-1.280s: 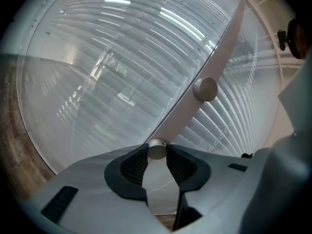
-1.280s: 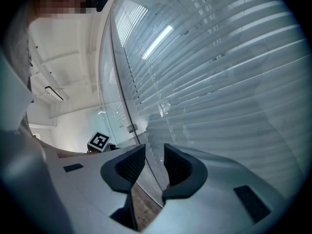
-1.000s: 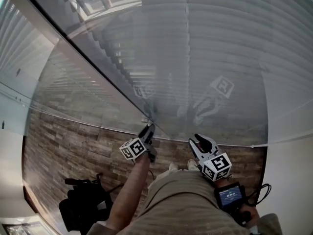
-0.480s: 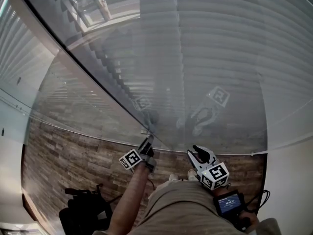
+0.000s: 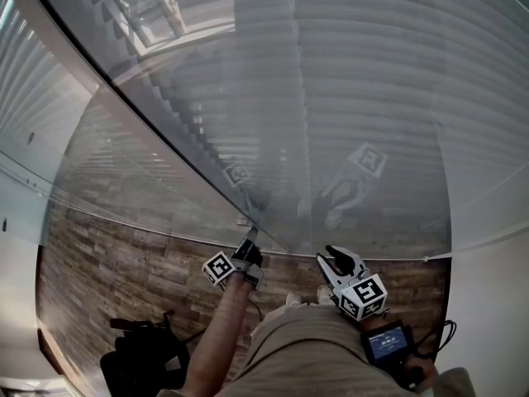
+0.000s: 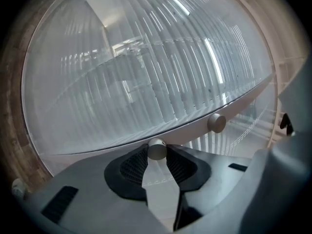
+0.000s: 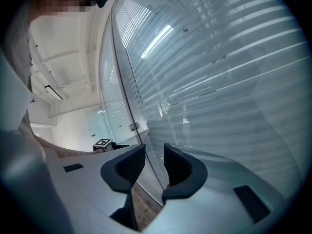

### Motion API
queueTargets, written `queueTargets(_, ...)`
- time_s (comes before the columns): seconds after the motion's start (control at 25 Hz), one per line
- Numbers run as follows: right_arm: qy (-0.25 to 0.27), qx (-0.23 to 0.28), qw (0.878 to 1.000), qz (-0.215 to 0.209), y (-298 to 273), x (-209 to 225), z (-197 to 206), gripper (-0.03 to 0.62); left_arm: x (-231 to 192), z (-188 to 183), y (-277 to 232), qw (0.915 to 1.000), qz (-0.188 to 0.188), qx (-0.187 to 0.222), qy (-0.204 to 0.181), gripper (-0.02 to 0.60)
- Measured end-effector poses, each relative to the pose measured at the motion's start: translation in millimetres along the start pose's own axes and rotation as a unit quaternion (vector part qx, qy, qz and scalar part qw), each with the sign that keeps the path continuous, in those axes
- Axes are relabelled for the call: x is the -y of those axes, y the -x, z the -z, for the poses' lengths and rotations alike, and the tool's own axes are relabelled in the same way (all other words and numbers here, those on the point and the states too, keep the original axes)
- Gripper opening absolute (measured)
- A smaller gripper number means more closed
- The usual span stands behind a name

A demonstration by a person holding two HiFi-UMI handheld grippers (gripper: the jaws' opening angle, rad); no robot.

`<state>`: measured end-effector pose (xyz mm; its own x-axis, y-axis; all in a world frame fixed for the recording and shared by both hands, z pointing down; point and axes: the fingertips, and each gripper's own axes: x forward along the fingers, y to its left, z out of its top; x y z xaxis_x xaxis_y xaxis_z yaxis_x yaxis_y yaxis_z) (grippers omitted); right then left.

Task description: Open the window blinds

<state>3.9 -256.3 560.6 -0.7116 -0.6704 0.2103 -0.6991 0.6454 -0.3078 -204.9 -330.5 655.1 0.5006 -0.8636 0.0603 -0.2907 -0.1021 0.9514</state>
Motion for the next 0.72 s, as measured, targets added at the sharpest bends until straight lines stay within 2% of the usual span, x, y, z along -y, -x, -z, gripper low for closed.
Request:
queueTargets(0.2, -0.001, -0.003, 1.0, 0.0, 6.9, -0.8, -7.9, 0.124, 8.2, 0.5, 0.8, 0.9981, 0.018, 0.017, 0.056, 0.135)
queueTargets(0.48, 0.001, -0.004, 1.0, -0.004, -3.8, -1.6, -8.6, 0.124, 3.8, -4.4, 0.4, 0.9905, 0.042, 0.028, 0.128, 0.135)
queueTargets(0.72, 0.002, -0.005, 1.0, -0.008, -4.4, -2.6, -12.1, 0.124, 5.5, -2.1, 0.5, 0.9832, 0.061, 0.03, 0.169, 0.135)
